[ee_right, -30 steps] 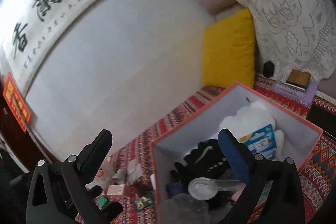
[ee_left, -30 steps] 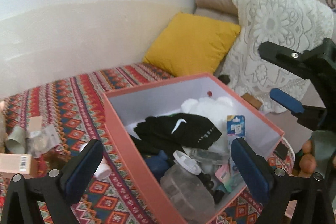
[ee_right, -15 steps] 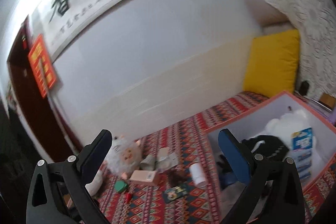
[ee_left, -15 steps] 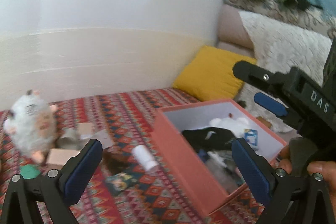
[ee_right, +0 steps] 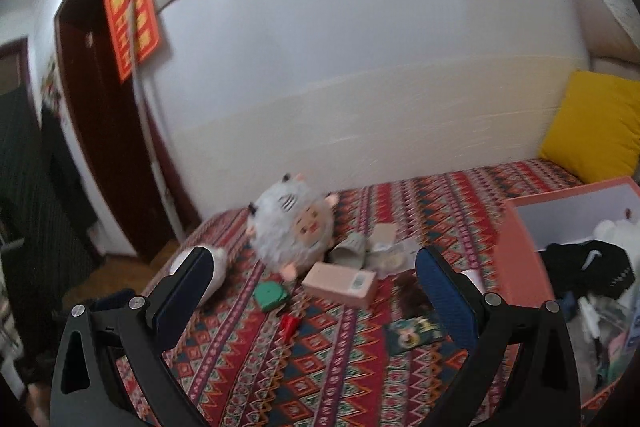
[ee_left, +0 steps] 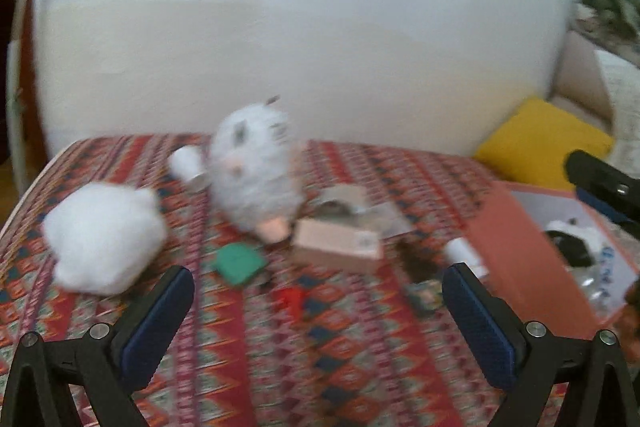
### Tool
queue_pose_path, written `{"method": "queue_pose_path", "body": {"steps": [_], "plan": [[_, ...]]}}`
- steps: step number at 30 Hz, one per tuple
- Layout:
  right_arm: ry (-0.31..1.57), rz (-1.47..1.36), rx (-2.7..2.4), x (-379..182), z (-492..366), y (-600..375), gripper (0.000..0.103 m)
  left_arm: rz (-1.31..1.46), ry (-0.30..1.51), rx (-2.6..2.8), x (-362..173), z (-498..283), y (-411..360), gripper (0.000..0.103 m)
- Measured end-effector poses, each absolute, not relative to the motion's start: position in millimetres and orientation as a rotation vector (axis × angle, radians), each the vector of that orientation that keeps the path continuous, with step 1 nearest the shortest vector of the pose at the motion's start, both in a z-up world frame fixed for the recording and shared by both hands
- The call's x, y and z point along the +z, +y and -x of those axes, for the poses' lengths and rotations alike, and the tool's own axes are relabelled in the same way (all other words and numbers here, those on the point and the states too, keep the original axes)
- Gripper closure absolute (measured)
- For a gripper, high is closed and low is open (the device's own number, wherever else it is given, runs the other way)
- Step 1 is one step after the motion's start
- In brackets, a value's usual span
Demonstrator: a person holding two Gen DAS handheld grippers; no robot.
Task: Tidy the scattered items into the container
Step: 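Grasp the green tape measure with the left tool while the right tool grasps the beige box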
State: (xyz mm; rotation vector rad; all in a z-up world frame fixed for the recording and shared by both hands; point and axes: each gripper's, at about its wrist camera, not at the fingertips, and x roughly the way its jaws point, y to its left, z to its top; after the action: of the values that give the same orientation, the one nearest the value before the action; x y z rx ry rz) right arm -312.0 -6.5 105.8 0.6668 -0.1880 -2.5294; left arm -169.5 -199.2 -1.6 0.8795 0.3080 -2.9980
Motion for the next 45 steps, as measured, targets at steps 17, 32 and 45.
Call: {"method": "queue_pose_path", "body": {"steps": [17, 32, 45], "plan": [[0.104, -1.029, -2.430, -15.1, 370.5, -74.4, 0.000, -1.051, 0.372, -2.779, -101.7, 203.8, -321.7, 0.001], [0.607, -1.007, -2.316, -80.3, 469.6, -105.0, 0.000, -1.365, 0.168, -2.843, -166.1, 330.2, -248.4, 0.001], [0.586, -1.083, -2.165, -76.9, 478.2, -115.1, 0.047, -1.335, 0.052, -2.803, -170.5, 369.4, -231.3, 0.041]]}}
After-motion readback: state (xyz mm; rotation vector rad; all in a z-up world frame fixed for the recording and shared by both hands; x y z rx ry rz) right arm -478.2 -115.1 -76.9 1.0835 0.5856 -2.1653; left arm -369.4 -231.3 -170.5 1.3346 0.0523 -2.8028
